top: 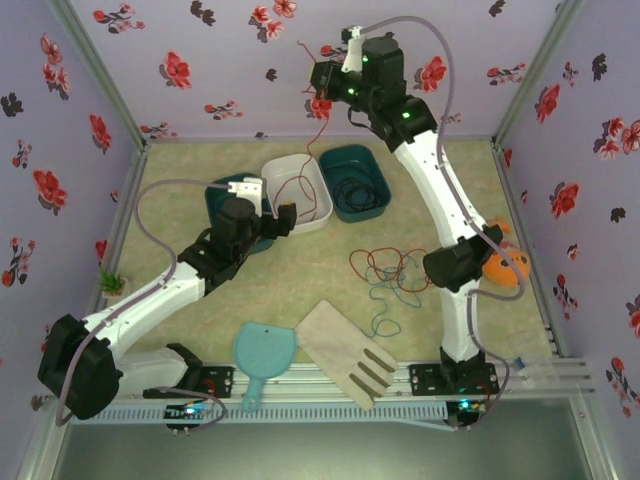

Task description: Untangle the cables

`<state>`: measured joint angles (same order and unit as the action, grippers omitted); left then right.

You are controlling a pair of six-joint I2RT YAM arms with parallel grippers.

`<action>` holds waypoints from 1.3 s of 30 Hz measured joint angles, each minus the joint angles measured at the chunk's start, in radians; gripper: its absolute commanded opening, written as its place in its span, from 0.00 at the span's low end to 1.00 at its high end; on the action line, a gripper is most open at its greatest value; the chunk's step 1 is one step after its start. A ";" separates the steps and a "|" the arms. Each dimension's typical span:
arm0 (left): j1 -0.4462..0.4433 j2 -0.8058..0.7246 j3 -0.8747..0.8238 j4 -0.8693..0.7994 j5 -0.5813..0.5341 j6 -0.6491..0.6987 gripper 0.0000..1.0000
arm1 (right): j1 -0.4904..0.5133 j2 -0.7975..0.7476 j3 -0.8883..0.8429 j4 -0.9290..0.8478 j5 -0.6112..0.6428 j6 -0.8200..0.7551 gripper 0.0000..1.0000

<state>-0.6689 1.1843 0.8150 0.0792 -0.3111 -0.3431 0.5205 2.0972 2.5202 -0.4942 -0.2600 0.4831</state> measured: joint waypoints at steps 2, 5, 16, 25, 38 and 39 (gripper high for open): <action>0.002 0.000 0.000 0.000 0.000 -0.003 1.00 | 0.008 0.026 0.000 0.000 -0.002 0.000 0.00; 0.002 0.000 0.000 0.000 0.000 -0.009 1.00 | 0.015 0.062 0.002 -0.006 -0.001 0.000 0.00; 0.032 0.000 -0.001 -0.031 0.000 -0.046 1.00 | 0.051 0.127 -0.054 -0.119 0.054 -0.035 0.00; 0.082 0.000 -0.001 -0.097 0.000 -0.097 1.00 | 0.074 0.191 -0.068 -0.188 0.084 -0.075 0.00; 0.090 0.024 -0.001 -0.110 0.031 -0.119 1.00 | 0.075 0.304 -0.070 -0.214 0.056 -0.126 0.00; 0.090 0.027 -0.001 -0.110 0.034 -0.121 1.00 | 0.075 0.310 -0.070 -0.214 0.051 -0.129 0.00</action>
<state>-0.5785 1.2114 0.8143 -0.0311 -0.2768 -0.4637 0.5957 2.4073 2.4504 -0.7086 -0.2089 0.3546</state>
